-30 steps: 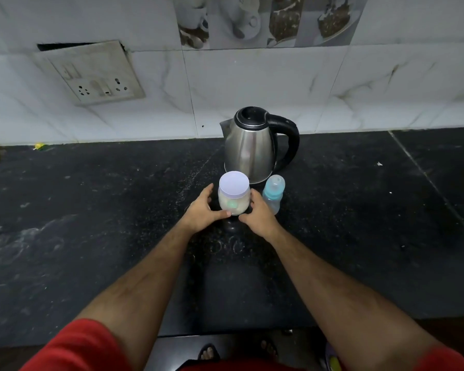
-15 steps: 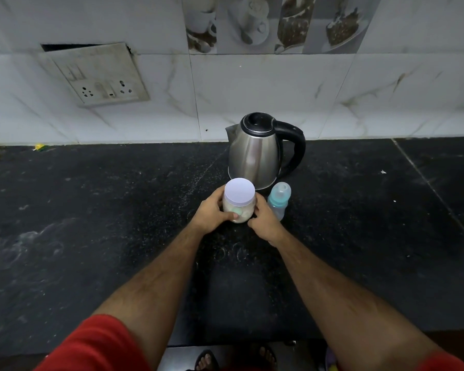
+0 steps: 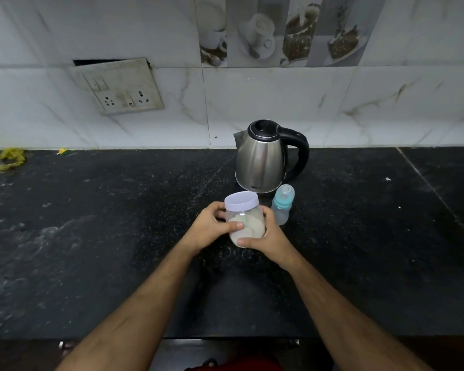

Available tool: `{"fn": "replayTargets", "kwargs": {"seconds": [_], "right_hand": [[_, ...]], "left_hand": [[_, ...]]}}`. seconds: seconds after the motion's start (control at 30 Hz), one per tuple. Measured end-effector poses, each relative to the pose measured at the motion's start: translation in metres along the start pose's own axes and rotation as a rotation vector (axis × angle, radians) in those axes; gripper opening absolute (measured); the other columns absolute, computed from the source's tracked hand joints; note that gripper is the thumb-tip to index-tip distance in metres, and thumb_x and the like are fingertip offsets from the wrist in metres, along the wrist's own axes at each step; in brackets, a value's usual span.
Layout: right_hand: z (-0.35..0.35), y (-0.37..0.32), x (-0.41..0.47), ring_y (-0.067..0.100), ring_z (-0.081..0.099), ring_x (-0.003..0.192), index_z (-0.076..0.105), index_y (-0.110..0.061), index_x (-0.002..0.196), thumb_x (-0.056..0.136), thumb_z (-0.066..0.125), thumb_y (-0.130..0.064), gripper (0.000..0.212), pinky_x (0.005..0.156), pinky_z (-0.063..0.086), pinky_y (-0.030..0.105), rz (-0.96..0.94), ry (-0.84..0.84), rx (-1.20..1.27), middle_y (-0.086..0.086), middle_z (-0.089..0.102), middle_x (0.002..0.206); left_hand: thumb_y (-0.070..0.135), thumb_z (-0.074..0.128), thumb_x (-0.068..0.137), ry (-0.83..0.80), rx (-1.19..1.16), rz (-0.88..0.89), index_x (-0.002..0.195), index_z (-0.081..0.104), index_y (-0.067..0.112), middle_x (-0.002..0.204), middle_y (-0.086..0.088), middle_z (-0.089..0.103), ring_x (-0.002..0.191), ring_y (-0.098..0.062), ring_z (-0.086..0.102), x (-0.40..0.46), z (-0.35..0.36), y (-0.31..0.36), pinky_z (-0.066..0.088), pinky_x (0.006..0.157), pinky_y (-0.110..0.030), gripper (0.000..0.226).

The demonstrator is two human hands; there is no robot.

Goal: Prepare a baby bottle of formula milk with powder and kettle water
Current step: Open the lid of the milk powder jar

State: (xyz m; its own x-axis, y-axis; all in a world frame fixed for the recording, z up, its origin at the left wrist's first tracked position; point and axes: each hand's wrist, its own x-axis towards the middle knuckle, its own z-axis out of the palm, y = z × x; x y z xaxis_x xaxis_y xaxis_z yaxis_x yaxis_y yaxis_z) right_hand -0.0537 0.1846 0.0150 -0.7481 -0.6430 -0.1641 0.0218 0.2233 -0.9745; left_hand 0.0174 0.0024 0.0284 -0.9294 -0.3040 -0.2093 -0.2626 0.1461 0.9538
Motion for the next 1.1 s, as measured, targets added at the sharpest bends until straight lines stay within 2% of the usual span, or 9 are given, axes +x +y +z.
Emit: {"fn": "replayTargets", "kwargs": {"seconds": [0.17, 0.27, 0.33, 0.43, 0.67, 0.77, 0.9, 1.0, 1.1], "right_hand": [[-0.004, 0.0, -0.018, 0.015, 0.062, 0.118, 0.041, -0.024, 0.139, 0.063, 0.091, -0.018, 0.091, 0.096, 0.055, 0.038, 0.017, -0.018, 0.093, -0.001, 0.062, 0.13], [-0.005, -0.006, -0.027, 0.017, 0.064, 0.116, 0.045, -0.024, 0.137, 0.06, 0.089, -0.024, 0.089, 0.097, 0.055, 0.038, 0.018, -0.048, 0.116, -0.001, 0.066, 0.126], [-0.005, -0.012, -0.03, 0.017, 0.064, 0.116, 0.045, -0.022, 0.136, 0.06, 0.087, -0.026, 0.087, 0.096, 0.055, 0.036, 0.009, -0.083, 0.135, 0.0, 0.066, 0.125], [-0.007, -0.023, -0.032, 0.016, 0.063, 0.117, 0.045, -0.021, 0.136, 0.064, 0.083, -0.027, 0.081, 0.095, 0.054, 0.033, -0.005, -0.132, 0.189, 0.0, 0.066, 0.125], [-0.002, -0.034, -0.029, 0.02, 0.062, 0.121, 0.046, -0.018, 0.137, 0.07, 0.083, -0.03, 0.078, 0.103, 0.05, 0.043, -0.023, -0.032, 0.219, 0.005, 0.064, 0.13], [0.001, -0.039, -0.03, 0.016, 0.065, 0.114, 0.052, -0.019, 0.131, 0.07, 0.082, -0.02, 0.068, 0.096, 0.053, 0.034, -0.068, 0.055, 0.184, 0.002, 0.069, 0.121], [0.005, -0.048, -0.034, 0.009, 0.069, 0.099, 0.059, -0.027, 0.112, 0.076, 0.079, -0.004, 0.047, 0.079, 0.052, 0.018, -0.121, 0.148, 0.113, -0.008, 0.073, 0.102], [0.014, -0.056, -0.039, 0.003, 0.065, 0.092, 0.046, -0.034, 0.114, 0.069, 0.086, -0.025, 0.061, 0.07, 0.047, 0.013, -0.062, 0.284, -0.067, -0.018, 0.064, 0.099], [0.017, -0.053, -0.042, 0.001, 0.062, 0.091, 0.041, -0.039, 0.117, 0.063, 0.086, -0.037, 0.07, 0.071, 0.05, 0.019, -0.032, 0.345, -0.158, -0.019, 0.062, 0.1]], "left_hand": [[0.028, 0.079, 0.082, -0.056, 0.006, 0.037, 0.122, 0.06, 0.018, 0.114, -0.009, 0.07, 0.104, -0.017, 0.068, -0.011, 0.003, 0.018, 0.054, 0.088, -0.022, 0.045], [0.025, 0.071, 0.09, -0.085, -0.062, 0.062, 0.142, 0.046, 0.012, 0.13, -0.004, 0.062, 0.113, -0.006, 0.062, -0.011, 0.001, 0.037, 0.05, 0.092, -0.015, 0.06], [0.032, 0.071, 0.082, -0.156, -0.066, 0.078, 0.145, 0.043, 0.016, 0.133, -0.001, 0.061, 0.119, -0.01, 0.061, -0.008, 0.0, 0.052, 0.051, 0.098, -0.023, 0.07], [0.03, 0.072, 0.077, -0.235, -0.046, 0.094, 0.136, 0.052, 0.02, 0.124, -0.002, 0.067, 0.112, -0.015, 0.067, -0.005, 0.005, 0.075, 0.055, 0.094, -0.029, 0.063], [0.024, 0.081, 0.071, -0.101, -0.068, 0.105, 0.114, 0.064, 0.018, 0.107, -0.008, 0.073, 0.094, -0.018, 0.072, 0.005, 0.024, 0.089, 0.058, 0.085, -0.031, 0.047], [0.015, 0.081, 0.078, -0.066, -0.062, 0.117, 0.107, 0.062, 0.016, 0.103, -0.01, 0.072, 0.085, -0.014, 0.071, 0.004, 0.029, 0.092, 0.057, 0.076, -0.027, 0.035], [0.024, 0.081, 0.067, -0.028, -0.069, 0.125, 0.094, 0.057, 0.021, 0.102, -0.013, 0.073, 0.084, -0.019, 0.069, 0.003, 0.031, 0.098, 0.057, 0.079, -0.039, 0.037], [0.04, 0.077, 0.059, 0.167, 0.073, 0.131, 0.078, 0.057, 0.031, 0.083, 0.003, 0.067, 0.077, -0.014, 0.063, 0.0, 0.04, 0.094, 0.057, 0.076, -0.042, 0.03], [0.047, 0.077, 0.056, 0.217, 0.052, 0.099, 0.083, 0.058, 0.032, 0.091, 0.002, 0.068, 0.085, -0.017, 0.066, -0.005, 0.045, 0.088, 0.058, 0.08, -0.043, 0.036]]}}
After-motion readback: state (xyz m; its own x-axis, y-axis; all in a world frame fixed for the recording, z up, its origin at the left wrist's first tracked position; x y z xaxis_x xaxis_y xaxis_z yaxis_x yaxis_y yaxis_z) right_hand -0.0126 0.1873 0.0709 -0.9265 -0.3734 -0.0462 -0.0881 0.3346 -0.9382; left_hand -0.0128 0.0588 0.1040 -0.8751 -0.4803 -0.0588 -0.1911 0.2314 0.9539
